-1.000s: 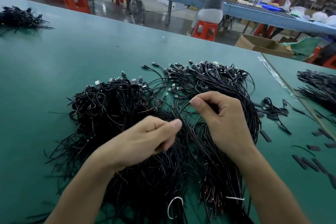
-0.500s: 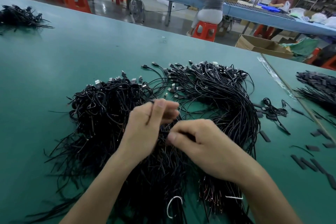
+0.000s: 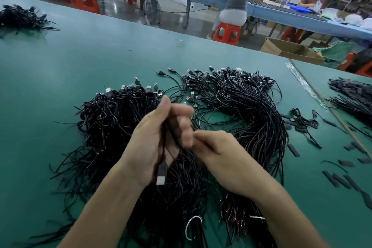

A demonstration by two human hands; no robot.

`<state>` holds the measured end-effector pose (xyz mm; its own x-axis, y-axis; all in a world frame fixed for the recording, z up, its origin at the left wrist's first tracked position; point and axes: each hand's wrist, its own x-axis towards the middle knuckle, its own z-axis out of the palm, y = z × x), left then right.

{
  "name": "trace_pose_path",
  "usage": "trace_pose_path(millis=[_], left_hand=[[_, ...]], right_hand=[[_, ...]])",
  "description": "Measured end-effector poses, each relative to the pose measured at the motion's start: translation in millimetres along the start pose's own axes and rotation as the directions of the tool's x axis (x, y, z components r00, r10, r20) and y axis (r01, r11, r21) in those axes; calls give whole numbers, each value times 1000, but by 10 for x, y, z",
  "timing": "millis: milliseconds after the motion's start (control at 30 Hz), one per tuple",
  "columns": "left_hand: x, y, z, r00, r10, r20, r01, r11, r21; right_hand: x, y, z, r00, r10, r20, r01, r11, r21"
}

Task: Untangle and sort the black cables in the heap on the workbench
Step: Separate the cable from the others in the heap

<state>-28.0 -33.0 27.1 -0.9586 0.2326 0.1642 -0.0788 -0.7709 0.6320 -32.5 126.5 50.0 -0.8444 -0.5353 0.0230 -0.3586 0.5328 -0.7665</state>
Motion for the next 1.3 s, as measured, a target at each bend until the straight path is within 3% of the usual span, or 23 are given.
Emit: trace_pose_path(millis=[67, 133, 167, 233, 300, 467, 567, 667, 733, 800, 900, 1000, 1100, 1200, 1300], left_hand=[[45, -46, -34, 986, 132, -101, -128, 991, 44], [72, -106, -95, 945, 288, -156, -224, 916, 334], [73, -132, -117, 924, 350, -152, -222, 818, 530], [51, -165, -110, 948, 314, -58, -152, 602, 784], [10, -172, -50, 989, 145, -31, -51, 524, 850], [-80, -51, -11, 958, -279, -67, 252, 705, 663], [-78, 32, -9, 922, -367, 124, 333, 914, 231], [-48, 44, 36, 944, -263, 199, 286, 953, -98], [-14, 34, 55, 989, -139, 57, 148, 965, -215], [21, 46, -2, 991, 32, -133, -66, 965, -253], [84, 52, -137, 925, 298, -236, -290, 955, 68], [71, -22, -230, 897, 398, -192, -234, 796, 558], [32, -77, -157, 976, 188, -108, -24, 588, 808], [-13, -100, -37, 990, -79, -118, 142, 594, 792], [-59, -79, -22, 972, -201, -124, 222, 594, 773]], right_hand=[[-38, -12, -14, 997, 28, 72, -19, 993, -120], [-73, -69, -66, 993, 32, 112, -9, 980, -198], [-81, -105, -97, 994, 21, 108, 1, 980, -201], [-80, -156, -170, 999, -29, 31, 34, 986, -164], [-60, -167, -244, 994, -77, -74, 65, 987, -146], [-15, -85, -279, 966, -109, -234, 139, 983, 117], [46, -38, -172, 953, -93, -289, 168, 954, 249], [73, 21, -23, 972, -17, -234, 71, 971, 228], [56, 64, 39, 984, 29, -178, -6, 992, 126], [13, 88, 61, 993, 100, -55, -101, 994, -30], [-67, 60, 44, 984, 128, 124, -109, 982, -152], [-79, -43, -14, 995, 44, 89, -28, 985, -172], [-25, -72, -119, 998, -55, -41, 48, 987, -152], [2, -49, -225, 980, -126, -155, 102, 983, -153], [15, -1, -286, 969, -125, -213, 127, 992, -2]])
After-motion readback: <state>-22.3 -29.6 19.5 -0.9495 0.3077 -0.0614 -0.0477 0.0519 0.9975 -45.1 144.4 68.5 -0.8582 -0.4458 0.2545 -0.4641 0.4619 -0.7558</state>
